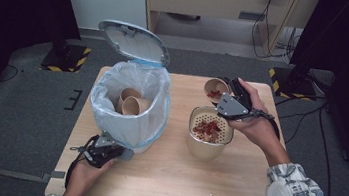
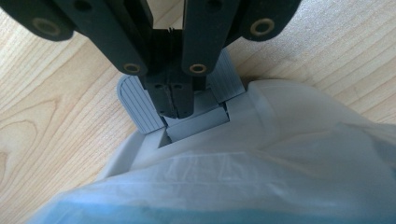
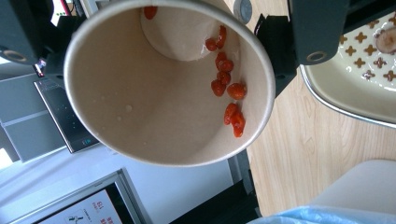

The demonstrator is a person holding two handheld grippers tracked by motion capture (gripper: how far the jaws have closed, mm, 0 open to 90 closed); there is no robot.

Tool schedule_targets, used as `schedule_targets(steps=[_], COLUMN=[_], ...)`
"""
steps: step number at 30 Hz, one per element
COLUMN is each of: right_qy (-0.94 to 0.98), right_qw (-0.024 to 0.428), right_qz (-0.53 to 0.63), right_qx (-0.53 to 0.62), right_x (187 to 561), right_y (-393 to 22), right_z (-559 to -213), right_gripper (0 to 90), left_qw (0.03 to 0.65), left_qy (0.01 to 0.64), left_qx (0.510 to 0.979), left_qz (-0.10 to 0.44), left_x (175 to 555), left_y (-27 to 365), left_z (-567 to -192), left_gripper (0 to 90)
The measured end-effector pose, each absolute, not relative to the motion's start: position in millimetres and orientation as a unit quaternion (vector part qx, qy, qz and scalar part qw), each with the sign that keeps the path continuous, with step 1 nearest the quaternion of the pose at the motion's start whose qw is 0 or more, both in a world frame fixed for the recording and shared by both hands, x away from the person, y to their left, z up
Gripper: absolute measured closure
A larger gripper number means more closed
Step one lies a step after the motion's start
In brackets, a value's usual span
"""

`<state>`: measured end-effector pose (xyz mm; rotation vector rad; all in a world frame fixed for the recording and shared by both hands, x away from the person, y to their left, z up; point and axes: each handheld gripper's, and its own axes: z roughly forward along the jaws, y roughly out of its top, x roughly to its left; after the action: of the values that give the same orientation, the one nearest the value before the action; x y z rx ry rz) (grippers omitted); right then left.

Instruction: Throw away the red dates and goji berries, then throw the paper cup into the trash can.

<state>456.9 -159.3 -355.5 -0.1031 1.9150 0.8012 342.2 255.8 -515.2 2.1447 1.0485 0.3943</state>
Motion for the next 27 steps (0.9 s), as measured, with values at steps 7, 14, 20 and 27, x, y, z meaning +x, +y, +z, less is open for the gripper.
schedule_targets(steps=[7,14,20,27], right_qy=[0.794,0.797,0.799,0.800], right_qw=[0.499,0.486,0.478,0.468], right_qz=[0.345,0.358,0.364,0.376], right_qx=[-0.041,-0.030,-0.023,-0.016], right_x=[455,455,456,456], right_y=[-153,-148,-145,-142], right_z=[-352,-349,-347,-343], right_gripper=[28.8,28.7,28.7,28.7], left_qw=[0.353,0.353,0.353,0.353], left_qy=[0.405,0.405,0.405,0.405], left_qx=[0.829,0.829,0.829,0.829], left_qz=[0.153,0.153,0.152,0.152], left_x=[342,342,342,342], left_y=[256,256,256,256], left_z=[-515,-515,-515,-515], left_gripper=[90.0,90.0,90.0,90.0])
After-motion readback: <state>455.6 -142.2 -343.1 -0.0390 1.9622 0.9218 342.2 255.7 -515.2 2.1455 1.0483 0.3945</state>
